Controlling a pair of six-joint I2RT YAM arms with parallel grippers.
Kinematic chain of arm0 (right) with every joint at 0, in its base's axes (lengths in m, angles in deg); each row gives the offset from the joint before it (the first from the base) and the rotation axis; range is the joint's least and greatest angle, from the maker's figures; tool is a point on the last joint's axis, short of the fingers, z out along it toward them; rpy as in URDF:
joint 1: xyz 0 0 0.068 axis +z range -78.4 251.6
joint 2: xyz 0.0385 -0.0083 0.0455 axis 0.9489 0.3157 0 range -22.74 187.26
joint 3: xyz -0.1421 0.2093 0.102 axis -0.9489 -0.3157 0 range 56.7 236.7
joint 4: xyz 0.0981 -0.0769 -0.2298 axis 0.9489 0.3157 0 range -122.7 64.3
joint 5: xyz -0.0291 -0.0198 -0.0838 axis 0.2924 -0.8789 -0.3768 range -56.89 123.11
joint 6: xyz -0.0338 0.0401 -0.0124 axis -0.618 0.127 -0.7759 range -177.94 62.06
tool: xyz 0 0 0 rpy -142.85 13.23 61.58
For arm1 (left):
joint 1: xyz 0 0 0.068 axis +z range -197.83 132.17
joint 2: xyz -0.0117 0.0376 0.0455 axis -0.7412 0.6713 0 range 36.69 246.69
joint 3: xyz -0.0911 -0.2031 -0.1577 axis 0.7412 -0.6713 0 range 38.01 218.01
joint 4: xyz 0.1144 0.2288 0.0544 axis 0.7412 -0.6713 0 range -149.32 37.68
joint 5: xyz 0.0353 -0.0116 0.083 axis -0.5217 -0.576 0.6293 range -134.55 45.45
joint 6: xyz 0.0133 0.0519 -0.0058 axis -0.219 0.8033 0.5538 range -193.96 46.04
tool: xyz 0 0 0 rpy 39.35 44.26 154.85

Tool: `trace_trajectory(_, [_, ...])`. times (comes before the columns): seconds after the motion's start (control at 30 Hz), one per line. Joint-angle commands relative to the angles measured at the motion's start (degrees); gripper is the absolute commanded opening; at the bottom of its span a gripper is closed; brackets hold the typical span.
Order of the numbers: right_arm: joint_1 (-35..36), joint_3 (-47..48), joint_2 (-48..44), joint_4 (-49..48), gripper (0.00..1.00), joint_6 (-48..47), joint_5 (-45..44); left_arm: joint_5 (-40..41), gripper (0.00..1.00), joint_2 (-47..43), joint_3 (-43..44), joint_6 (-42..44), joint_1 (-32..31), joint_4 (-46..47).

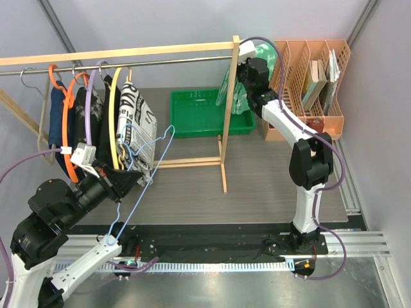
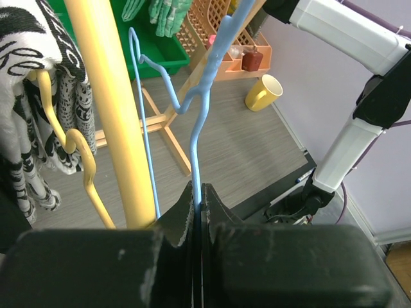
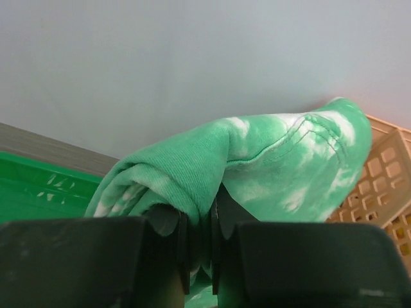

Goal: Remove the trousers from the hanger

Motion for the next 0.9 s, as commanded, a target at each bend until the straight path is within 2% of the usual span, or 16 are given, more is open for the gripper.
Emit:
trace_trajectory(0.0, [-1.3,-1.3,-0.3,-6.7,0.01,4.6,9.0,1.2,0.00,1.1,-0.3,-0.6,-0.2,3.5])
trace_trajectory(0.3, [-4.2,-4.1,-6.8,-4.8,0.01,7.3,5.7,0.9,0.00,1.0,0.0,-0.8,-0.2,3.1])
trace_trajectory(0.5, [-9.0,-6.1,-14.6,-1.3,0.01,7.9,7.5,-1.2,0.00,1.5,-1.0,-1.3,-0.2,4.9])
trace_trajectory(0.87, [-9.9,-4.6,-21.3,2.4,0.01,8.0,10.7,-2.7,0.00,2.2,-0.4,-1.8,-0.2,6.4])
